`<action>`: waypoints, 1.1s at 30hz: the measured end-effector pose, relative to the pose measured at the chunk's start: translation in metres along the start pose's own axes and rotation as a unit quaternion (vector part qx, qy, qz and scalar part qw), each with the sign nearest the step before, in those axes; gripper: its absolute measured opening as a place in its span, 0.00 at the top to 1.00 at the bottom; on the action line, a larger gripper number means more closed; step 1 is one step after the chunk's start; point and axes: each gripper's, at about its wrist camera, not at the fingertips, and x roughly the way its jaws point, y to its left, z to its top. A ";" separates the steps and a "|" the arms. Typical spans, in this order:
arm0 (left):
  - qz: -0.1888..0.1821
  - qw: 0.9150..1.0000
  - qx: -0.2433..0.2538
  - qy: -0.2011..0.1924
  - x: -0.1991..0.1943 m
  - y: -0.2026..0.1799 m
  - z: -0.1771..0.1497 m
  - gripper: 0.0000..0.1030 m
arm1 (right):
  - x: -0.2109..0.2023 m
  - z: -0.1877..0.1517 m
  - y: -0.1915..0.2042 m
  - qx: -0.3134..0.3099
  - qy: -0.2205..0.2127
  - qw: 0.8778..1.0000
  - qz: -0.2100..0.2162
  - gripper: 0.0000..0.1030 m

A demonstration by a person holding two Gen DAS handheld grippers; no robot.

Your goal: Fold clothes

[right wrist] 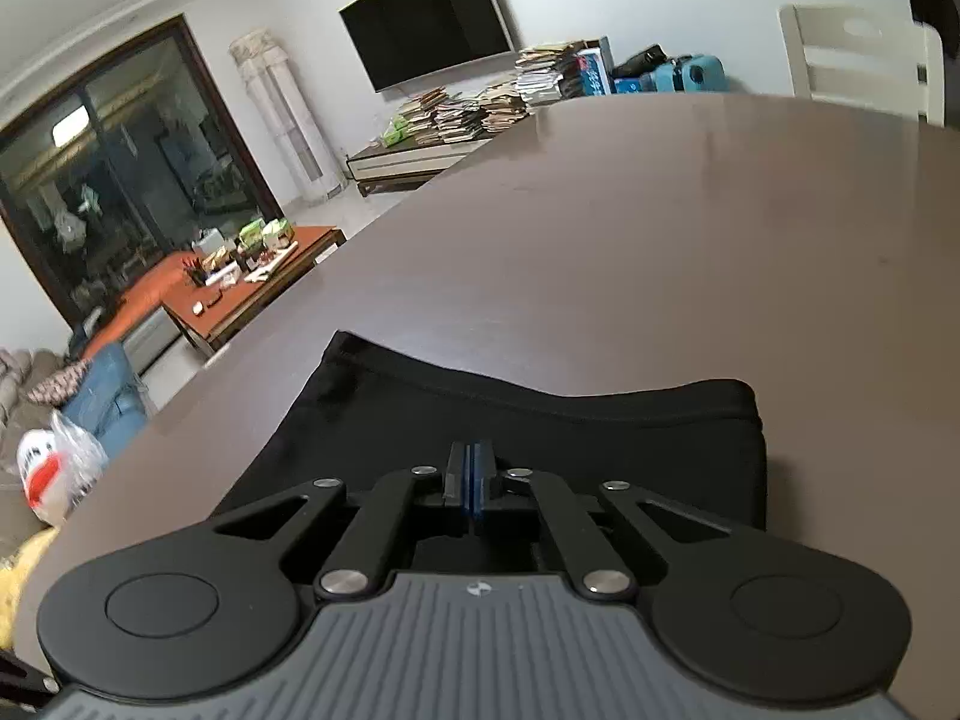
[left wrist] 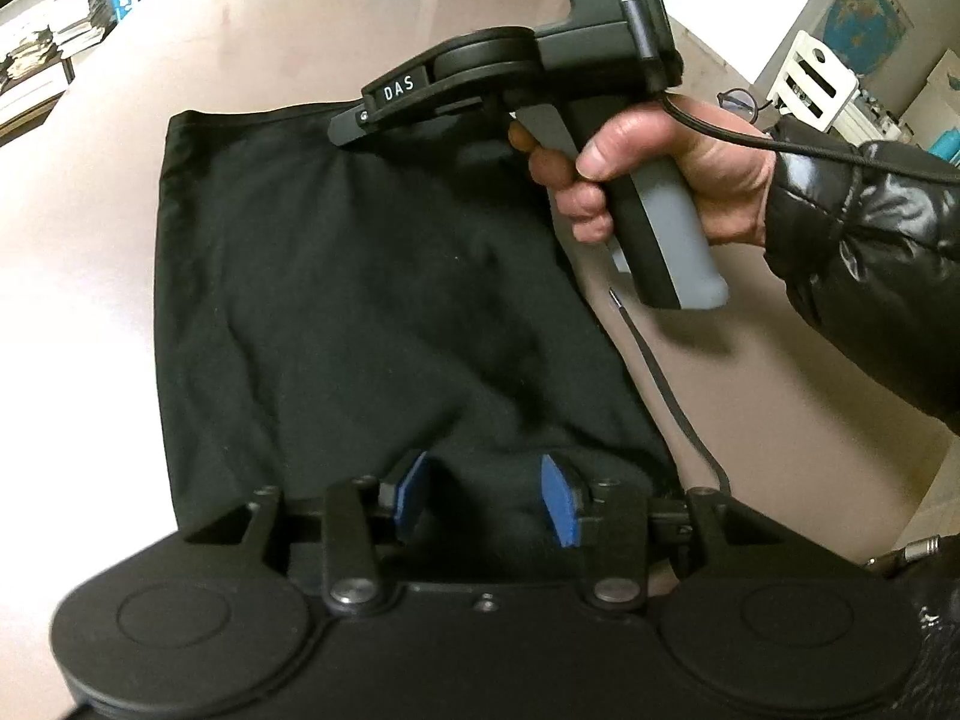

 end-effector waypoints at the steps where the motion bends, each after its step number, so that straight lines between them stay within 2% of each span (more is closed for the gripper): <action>1: 0.000 1.000 0.002 0.000 0.000 0.000 -0.001 0.58 | 0.000 0.000 0.000 0.001 -0.001 1.000 0.000 1.00; 3: -0.001 1.000 0.003 0.002 -0.006 0.000 -0.001 0.57 | 0.000 -0.001 -0.003 0.015 -0.002 1.000 0.005 1.00; 5: -0.006 1.000 0.002 0.007 -0.012 -0.001 0.002 0.55 | -0.003 -0.002 -0.003 0.024 -0.006 1.000 0.011 0.90; 7: -0.028 1.000 0.005 -0.002 -0.019 -0.006 0.005 0.50 | -0.017 -0.007 0.002 0.023 -0.023 0.999 0.016 0.90; 9: -0.035 0.999 0.016 -0.006 -0.021 -0.013 0.009 0.40 | -0.029 -0.010 0.002 0.020 -0.033 0.999 0.010 0.90; 13: -0.039 0.998 0.041 0.006 -0.011 -0.025 0.012 0.43 | -0.047 -0.022 0.003 0.000 -0.039 0.999 -0.028 0.89; 15: -0.039 0.998 0.043 0.023 -0.005 -0.027 0.011 0.48 | -0.051 -0.029 0.001 0.001 -0.033 0.999 -0.037 0.89; 17: -0.042 0.998 0.038 0.026 -0.002 -0.026 0.011 0.48 | -0.050 -0.031 -0.004 -0.005 -0.022 0.999 -0.048 0.90; 23: -0.043 0.998 0.036 0.025 0.002 -0.022 0.011 0.48 | -0.045 -0.032 -0.016 -0.006 -0.023 0.998 -0.063 1.00; 30: -0.038 0.998 0.038 0.019 -0.001 -0.028 0.006 0.48 | -0.041 -0.027 -0.023 -0.002 -0.027 0.997 -0.068 1.00; 33: -0.035 0.999 0.037 0.020 -0.003 -0.029 0.007 0.48 | -0.040 -0.023 -0.026 0.019 -0.025 0.997 -0.064 1.00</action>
